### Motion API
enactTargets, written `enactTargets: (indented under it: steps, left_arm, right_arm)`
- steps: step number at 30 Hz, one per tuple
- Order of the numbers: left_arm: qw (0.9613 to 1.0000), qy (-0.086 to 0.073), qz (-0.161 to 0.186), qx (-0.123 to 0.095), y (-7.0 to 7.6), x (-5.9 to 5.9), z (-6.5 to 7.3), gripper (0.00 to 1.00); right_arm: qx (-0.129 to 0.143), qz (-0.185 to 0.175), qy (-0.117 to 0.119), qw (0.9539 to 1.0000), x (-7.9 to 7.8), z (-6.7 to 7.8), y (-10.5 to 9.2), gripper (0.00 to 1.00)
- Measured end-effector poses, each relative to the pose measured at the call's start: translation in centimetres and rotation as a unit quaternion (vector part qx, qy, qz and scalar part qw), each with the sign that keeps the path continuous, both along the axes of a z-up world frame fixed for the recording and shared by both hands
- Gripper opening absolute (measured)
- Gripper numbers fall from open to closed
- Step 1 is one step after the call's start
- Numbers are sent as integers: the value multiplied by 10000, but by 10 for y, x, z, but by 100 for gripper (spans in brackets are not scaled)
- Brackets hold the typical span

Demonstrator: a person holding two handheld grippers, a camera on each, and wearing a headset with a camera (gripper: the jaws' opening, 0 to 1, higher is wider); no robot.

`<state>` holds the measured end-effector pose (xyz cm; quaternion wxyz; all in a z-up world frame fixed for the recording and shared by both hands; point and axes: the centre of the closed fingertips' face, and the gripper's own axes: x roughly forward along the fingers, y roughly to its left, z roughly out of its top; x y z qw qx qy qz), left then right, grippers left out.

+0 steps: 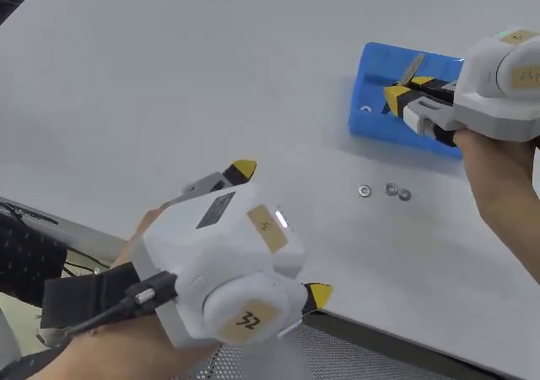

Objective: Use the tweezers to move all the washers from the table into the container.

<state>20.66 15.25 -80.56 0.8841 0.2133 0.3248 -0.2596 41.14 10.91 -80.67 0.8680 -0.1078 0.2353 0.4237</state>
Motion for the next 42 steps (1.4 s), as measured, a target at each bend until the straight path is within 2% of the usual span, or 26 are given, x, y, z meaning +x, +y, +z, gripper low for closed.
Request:
enactTargets:
  steps: [5, 9, 11, 15, 18, 20, 25, 33, 42]
  left_arm:
    - [10000, 7, 0, 4, 0, 0, 0, 90]
    - [10000, -2, -20, 26, 0, 0, 0, 90]
    - [10000, 0, -17, 25, 0, 0, 0, 90]
    - [10000, -12, -13, 25, 0, 0, 0, 90]
    - [10000, -14, -6, 20, 0, 0, 1, 90]
    - [10000, -15, -9, 21, 0, 0, 1, 90]
    - [10000, -16, -6, 29, 0, 0, 0, 90]
    - [10000, 3, -27, 50, 0, -1, -1, 89]
    - [10000, 19, -34, 60, 0, -1, -2, 89]
  right_arm:
    - [53, -71, 21, 10000, 1, 2, -1, 4]
    - [138, -25, -85, 9999, 0, 17, -1, 4]
    - [215, -9, -162, 9996, -2, 28, -5, 4]
    - [329, 49, -253, 9991, -12, 45, -6, 4]
    - [391, 138, -298, 9987, -26, 57, -9, 4]
    - [417, 180, -284, 9986, -34, 59, -9, 4]
    - [468, 291, -238, 9982, -60, 59, -9, 4]
    - [456, 279, 34, 9986, -88, 41, -11, 4]
    - [378, 281, 389, 9981, -104, 15, -11, 4]
